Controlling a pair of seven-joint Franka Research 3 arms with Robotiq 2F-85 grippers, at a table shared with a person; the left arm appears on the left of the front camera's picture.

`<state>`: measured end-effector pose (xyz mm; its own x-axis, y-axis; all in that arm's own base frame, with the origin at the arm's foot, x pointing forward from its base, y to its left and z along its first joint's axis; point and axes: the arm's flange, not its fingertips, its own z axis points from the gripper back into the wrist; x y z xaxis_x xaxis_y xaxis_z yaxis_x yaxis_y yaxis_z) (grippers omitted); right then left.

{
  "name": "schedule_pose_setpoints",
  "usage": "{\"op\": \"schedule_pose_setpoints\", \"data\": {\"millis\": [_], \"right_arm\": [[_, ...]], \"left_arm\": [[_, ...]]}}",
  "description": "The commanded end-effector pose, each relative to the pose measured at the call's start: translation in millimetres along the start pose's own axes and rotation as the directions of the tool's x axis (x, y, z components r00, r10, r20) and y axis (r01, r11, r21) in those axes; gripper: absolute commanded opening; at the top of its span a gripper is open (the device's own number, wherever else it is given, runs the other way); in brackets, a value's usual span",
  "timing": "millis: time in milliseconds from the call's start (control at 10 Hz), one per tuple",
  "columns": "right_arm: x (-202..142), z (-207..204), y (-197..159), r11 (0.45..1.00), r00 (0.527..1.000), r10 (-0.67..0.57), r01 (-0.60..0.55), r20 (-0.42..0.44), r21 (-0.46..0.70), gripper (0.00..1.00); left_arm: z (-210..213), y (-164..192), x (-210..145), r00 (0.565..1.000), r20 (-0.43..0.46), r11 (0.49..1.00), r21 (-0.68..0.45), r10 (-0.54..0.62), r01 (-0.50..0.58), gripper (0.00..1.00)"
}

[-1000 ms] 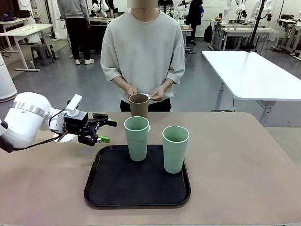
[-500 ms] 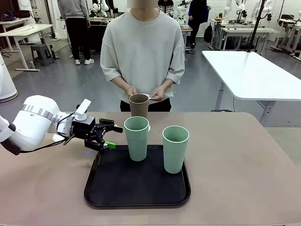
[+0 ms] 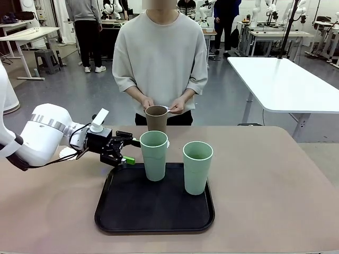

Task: Place coasters on the table and set cups on them.
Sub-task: Take one Reusable plastic cup from the Flat Tray and place it on a coaster set by the human.

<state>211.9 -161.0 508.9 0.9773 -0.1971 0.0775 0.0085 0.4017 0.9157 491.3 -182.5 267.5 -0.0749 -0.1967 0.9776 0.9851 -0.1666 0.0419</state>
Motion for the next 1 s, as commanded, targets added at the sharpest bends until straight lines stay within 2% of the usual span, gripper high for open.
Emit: {"op": "schedule_pose_setpoints", "data": {"millis": [0,900], "right_arm": [[0.0,0.4,0.7,1.000,1.000,0.006,-0.006,0.005,0.018,1.00],[0.0,0.4,0.7,1.000,1.000,0.006,-0.006,0.005,0.018,1.00]], "left_arm": [[-7.6,8.8,1.7,1.000,0.010,0.999,0.035,0.007,-0.007,1.00],[-27.8,19.8,-0.2,0.999,0.011,0.999,-0.009,0.032,-0.032,1.00]]}}
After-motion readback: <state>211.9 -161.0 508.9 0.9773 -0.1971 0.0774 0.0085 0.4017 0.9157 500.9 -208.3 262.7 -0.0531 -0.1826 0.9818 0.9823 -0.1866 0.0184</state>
